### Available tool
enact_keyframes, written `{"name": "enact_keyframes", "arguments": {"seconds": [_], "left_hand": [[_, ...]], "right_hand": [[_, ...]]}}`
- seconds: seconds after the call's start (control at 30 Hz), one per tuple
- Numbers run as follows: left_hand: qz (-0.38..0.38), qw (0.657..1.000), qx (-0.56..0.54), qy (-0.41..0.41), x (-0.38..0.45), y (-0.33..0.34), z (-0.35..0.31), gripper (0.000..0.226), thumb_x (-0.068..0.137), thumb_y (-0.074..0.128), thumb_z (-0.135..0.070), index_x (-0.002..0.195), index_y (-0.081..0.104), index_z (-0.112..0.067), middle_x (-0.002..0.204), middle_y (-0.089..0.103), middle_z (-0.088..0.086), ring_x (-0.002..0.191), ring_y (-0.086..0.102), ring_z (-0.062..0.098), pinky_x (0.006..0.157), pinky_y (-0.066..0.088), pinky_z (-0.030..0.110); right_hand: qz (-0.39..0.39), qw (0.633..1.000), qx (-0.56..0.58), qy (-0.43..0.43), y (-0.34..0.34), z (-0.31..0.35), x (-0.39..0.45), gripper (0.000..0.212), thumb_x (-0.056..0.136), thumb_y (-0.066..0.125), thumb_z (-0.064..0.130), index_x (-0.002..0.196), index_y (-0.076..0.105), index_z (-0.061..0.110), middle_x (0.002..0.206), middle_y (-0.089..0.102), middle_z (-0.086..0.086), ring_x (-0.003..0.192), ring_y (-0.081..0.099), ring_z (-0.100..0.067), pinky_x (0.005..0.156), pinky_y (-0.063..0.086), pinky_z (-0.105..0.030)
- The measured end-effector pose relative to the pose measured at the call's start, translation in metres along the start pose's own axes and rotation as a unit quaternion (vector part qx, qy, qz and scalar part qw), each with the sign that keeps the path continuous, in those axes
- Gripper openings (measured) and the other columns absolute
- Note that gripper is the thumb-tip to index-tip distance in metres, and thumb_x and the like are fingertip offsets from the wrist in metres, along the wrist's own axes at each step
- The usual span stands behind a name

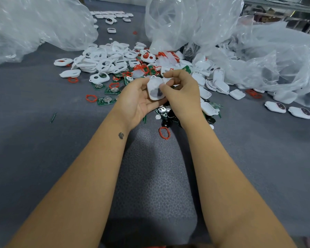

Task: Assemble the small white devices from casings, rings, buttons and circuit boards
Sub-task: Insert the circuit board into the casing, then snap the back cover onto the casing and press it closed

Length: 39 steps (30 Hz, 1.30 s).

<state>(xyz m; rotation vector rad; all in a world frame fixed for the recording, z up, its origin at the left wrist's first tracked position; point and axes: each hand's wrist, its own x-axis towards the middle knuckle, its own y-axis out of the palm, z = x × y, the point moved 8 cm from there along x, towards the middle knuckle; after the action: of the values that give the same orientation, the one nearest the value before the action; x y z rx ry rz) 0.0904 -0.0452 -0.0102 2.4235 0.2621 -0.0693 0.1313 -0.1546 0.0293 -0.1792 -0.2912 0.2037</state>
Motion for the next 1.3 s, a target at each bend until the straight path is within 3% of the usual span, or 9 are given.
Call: {"name": "enact_keyframes", "arguments": {"seconds": [0.17,0.3,0.47,0.63,0.73,0.83,1.03,1.17,1.3], "left_hand": [[-0.002,0.999,0.04,0.032,0.0,0.0,-0.002,0.017,0.097,0.048,-0.006,0.104,0.063,0.0,0.091,0.074,0.014,0.085,0.072,0.022,0.072,0.059,0.031],[-0.056,0.996,0.03,0.064,0.002,-0.012,-0.008,0.01,0.095,0.054,0.002,0.097,0.063,0.002,0.083,0.073,0.016,0.082,0.073,0.027,0.07,0.059,0.028],[-0.104,0.99,0.015,0.098,0.001,-0.024,-0.017,0.008,0.093,0.057,0.002,0.09,0.065,0.0,0.078,0.073,0.01,0.075,0.073,0.02,0.065,0.057,0.021],[-0.114,0.988,-0.001,0.108,0.001,-0.026,-0.018,0.01,0.094,0.055,0.003,0.091,0.064,0.0,0.079,0.073,0.011,0.077,0.073,0.019,0.066,0.057,0.022],[-0.115,0.987,-0.011,0.116,0.002,-0.026,-0.019,0.009,0.095,0.054,0.003,0.092,0.062,0.0,0.075,0.074,0.009,0.076,0.073,0.018,0.067,0.057,0.023],[-0.121,0.985,-0.035,0.115,0.002,-0.027,-0.019,0.006,0.096,0.055,0.0,0.094,0.06,0.001,0.074,0.074,0.011,0.079,0.074,0.021,0.067,0.058,0.025],[-0.128,0.984,-0.04,0.114,0.002,-0.029,-0.019,0.012,0.097,0.049,0.006,0.097,0.06,0.004,0.078,0.074,0.016,0.082,0.074,0.024,0.067,0.058,0.027],[-0.127,0.986,-0.028,0.108,0.001,-0.028,-0.018,0.01,0.096,0.05,0.004,0.102,0.06,0.003,0.086,0.074,0.017,0.085,0.074,0.026,0.066,0.058,0.027],[-0.125,0.986,0.013,0.108,0.0,-0.027,-0.019,0.012,0.097,0.052,-0.003,0.1,0.063,-0.004,0.091,0.075,0.012,0.081,0.073,0.019,0.065,0.057,0.026]], "right_hand": [[-0.002,1.0,-0.016,-0.017,0.0,0.0,0.0,0.015,0.085,0.068,0.014,0.095,0.064,0.024,0.077,0.055,0.006,0.06,0.051,-0.001,0.058,0.046,-0.018],[-0.113,0.993,0.044,0.002,-0.029,-0.005,0.005,0.01,0.09,0.06,0.016,0.088,0.065,0.025,0.078,0.058,0.011,0.063,0.05,0.007,0.06,0.041,-0.008],[-0.19,0.98,-0.027,0.048,-0.057,-0.019,0.009,0.015,0.087,0.053,0.012,0.087,0.063,0.023,0.075,0.057,0.014,0.061,0.05,0.001,0.06,0.04,-0.021],[-0.104,0.976,-0.192,0.013,-0.043,-0.015,0.013,0.027,0.086,0.05,0.011,0.105,0.067,0.021,0.103,0.062,0.0,0.098,0.057,-0.021,0.083,0.047,-0.033],[-0.055,0.946,-0.32,-0.015,-0.032,-0.015,0.014,0.035,0.09,0.05,0.016,0.121,0.064,0.021,0.12,0.059,-0.006,0.116,0.048,-0.028,0.099,0.04,-0.04],[-0.024,0.921,-0.388,-0.033,-0.024,-0.016,0.014,0.037,0.094,0.051,0.027,0.129,0.059,0.028,0.129,0.057,-0.003,0.121,0.041,-0.029,0.099,0.03,-0.036],[0.021,0.905,-0.42,-0.07,-0.011,-0.017,0.012,0.032,0.091,0.058,0.034,0.123,0.064,0.035,0.13,0.054,0.004,0.123,0.038,-0.025,0.096,0.024,-0.034],[0.03,0.935,-0.345,-0.079,-0.008,-0.011,0.011,0.019,0.089,0.059,0.027,0.101,0.072,0.034,0.105,0.068,0.008,0.113,0.05,-0.023,0.098,0.035,-0.036],[0.003,0.962,-0.265,-0.058,-0.014,-0.006,0.01,0.025,0.088,0.058,0.02,0.108,0.071,0.026,0.11,0.069,0.004,0.108,0.058,-0.021,0.098,0.044,-0.043]]}}
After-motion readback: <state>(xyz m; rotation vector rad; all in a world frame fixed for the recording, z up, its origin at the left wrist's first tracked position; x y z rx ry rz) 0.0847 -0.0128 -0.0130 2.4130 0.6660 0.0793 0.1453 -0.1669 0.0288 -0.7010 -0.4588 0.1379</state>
